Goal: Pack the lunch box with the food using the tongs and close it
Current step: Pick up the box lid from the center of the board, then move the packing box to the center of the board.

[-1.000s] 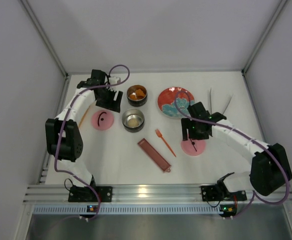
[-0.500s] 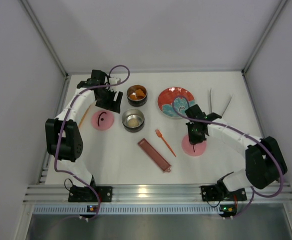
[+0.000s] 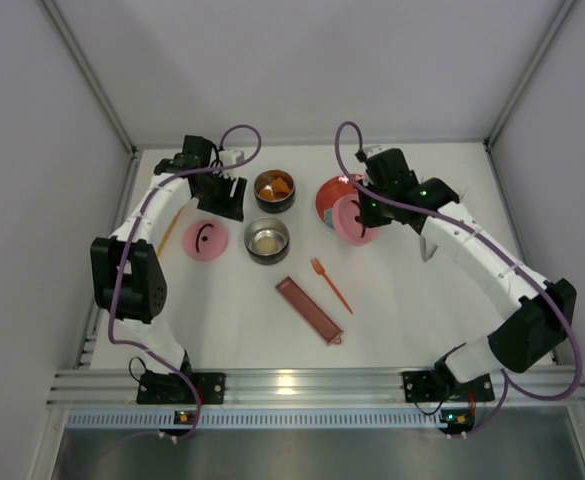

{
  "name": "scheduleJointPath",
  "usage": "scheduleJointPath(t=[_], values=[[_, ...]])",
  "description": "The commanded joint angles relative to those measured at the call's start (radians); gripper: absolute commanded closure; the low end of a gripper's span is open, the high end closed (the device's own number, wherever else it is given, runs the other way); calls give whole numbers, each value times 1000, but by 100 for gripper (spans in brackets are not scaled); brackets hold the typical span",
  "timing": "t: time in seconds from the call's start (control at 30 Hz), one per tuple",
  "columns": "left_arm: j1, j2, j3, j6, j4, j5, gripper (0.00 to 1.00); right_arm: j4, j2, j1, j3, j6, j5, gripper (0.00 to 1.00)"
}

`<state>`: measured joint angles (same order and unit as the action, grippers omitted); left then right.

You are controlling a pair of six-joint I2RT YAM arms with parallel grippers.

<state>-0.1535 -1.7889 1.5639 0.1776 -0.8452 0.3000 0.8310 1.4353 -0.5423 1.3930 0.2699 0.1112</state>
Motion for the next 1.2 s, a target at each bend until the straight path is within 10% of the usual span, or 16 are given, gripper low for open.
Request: scheduleJointPath(t=[0.0, 0.47, 0.8, 1.17], values=[[-35, -30, 27, -20, 58, 36, 33, -47, 100, -61, 109, -72, -34, 100], [-147, -159, -15, 8, 178, -246, 47, -145, 155, -128, 118, -52, -7, 100], [-147, -51, -152, 17, 170, -220, 97, -216, 85, -162, -6, -60, 1, 100], [-149, 129, -311, 39, 104, -184, 94, -348, 42, -361, -114, -313, 2, 100]])
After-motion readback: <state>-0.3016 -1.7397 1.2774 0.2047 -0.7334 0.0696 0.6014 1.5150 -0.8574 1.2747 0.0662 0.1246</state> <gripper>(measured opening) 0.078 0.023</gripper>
